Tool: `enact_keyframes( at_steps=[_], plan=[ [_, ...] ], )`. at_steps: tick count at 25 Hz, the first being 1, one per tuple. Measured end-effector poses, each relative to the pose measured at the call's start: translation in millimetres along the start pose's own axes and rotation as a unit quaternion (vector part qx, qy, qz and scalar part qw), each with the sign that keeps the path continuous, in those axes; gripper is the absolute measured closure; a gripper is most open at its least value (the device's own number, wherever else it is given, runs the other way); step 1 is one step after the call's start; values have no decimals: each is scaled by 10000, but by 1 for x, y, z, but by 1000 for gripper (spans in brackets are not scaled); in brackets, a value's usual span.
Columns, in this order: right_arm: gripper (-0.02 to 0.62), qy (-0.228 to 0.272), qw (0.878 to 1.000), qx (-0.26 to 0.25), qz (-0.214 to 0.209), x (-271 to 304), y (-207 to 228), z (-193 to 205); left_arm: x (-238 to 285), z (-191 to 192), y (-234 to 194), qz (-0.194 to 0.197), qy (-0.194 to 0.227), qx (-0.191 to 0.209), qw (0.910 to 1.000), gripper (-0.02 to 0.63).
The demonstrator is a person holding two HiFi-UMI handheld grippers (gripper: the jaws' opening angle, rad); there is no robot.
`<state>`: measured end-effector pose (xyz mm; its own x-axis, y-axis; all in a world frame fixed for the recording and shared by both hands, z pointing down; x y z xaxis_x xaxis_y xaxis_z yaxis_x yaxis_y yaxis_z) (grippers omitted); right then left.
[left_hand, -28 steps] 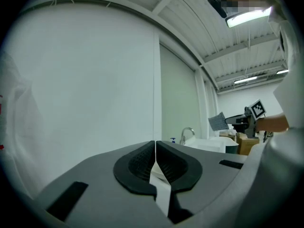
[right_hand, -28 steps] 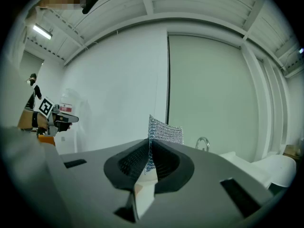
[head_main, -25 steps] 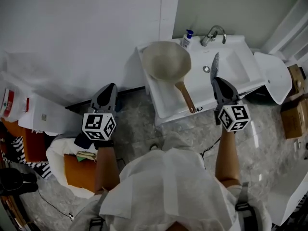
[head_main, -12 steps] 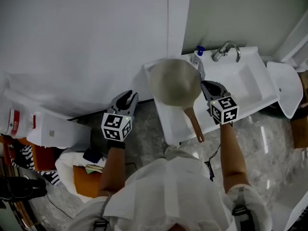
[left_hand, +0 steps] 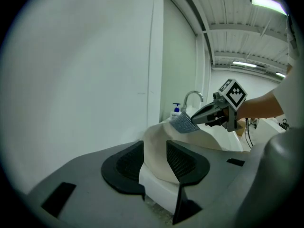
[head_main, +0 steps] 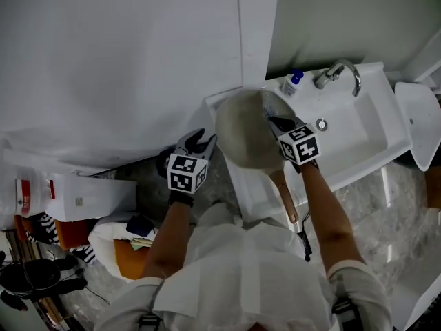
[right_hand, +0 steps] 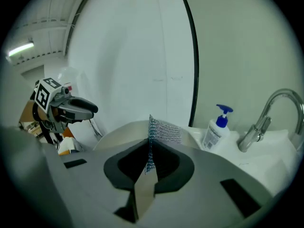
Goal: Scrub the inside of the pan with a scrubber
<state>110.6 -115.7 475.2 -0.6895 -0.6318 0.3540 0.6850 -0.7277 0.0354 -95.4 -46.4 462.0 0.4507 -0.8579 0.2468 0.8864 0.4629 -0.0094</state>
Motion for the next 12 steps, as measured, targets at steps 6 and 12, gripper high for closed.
enact_keyframes(
  at_steps=[6,12],
  plan=[
    [575,-277,9979,550,221,50,7,26,41,33,-16,96,-329,-179,9993,446],
    [575,-447,9958,793,69,94,-16,39,61,61,-30,149,-612,-474,9969,445]
  ],
)
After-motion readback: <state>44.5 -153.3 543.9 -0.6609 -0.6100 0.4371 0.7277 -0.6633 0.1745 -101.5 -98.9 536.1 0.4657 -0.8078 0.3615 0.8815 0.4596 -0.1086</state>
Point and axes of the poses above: the fingertips, and each gripper's own axes: x forward along the fingers, y to its right, z out of its underside, the point moved 3 cm from there along -x, backward along the fingers, and after that the axes turned 14 degrees about y, right-handed, at the moved point
